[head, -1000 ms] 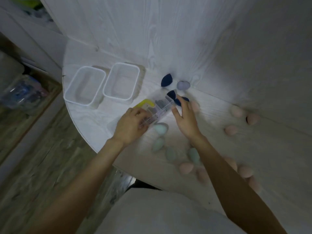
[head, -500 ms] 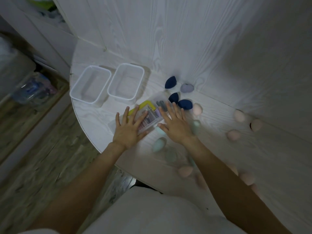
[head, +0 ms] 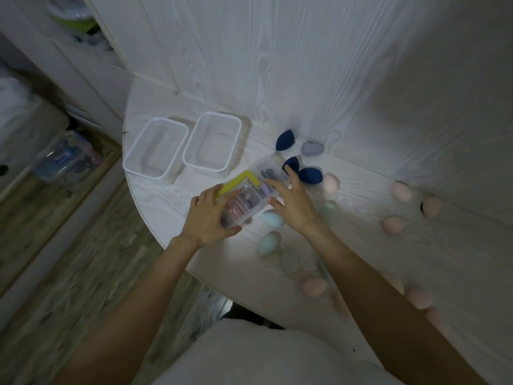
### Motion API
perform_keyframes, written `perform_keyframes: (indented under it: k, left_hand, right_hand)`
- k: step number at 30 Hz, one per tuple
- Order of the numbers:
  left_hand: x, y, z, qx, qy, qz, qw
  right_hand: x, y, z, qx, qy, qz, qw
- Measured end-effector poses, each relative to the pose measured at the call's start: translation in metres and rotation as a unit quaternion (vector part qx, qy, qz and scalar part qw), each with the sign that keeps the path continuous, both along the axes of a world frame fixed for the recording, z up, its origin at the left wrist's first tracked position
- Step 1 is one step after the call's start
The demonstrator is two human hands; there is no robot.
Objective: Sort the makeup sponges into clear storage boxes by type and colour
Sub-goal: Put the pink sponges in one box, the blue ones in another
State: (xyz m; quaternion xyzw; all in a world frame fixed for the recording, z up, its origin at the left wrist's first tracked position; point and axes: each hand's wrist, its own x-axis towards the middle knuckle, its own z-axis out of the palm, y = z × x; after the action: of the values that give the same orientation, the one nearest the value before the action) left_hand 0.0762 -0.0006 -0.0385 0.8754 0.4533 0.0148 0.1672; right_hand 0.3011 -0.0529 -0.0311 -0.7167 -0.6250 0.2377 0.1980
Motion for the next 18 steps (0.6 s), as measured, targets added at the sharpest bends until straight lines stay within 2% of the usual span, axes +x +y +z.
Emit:
perform_keyframes:
  k: [3,6,8,11,14,16,18]
  left_hand:
    - [-0.007,0.0,0.005,-0.005,-0.011,0.016,1.0]
    - [-0.01,0.003,0.005,-0.041,-0.016,-0.002,0.999]
    - [-0.011,0.009,0.004,-0.051,-0.06,-0.01,0.997]
    - [0.0,0.017,0.006,-0.05,-0.104,-0.009,0.993]
    - [0.014,0.033,0.01,-0.02,-0.114,-0.033,0.993]
    - [0.017,0.054,0.009,0.047,-0.138,-0.03,0.989]
    - [0.015,0.085,0.007,0.091,-0.136,0.034,0.986]
  right_hand:
    - [-0.005,0.009,-0.001,-0.018,-0.084,0.026,0.996]
    - [-0.008,0.027,0.005,-0.039,-0.145,0.009,0.989]
    - [-0.01,0.042,0.009,-0.037,-0.166,-0.006,0.985]
    - [-0.009,0.059,0.012,-0.026,-0.166,-0.032,0.985]
    - [-0.018,0.059,0.012,0.038,-0.104,-0.076,0.991]
    - [-0.029,0.051,0.004,0.048,-0.1,-0.041,0.993]
    - [-0.04,0.045,-0.006,-0.008,-0.116,0.0,0.993]
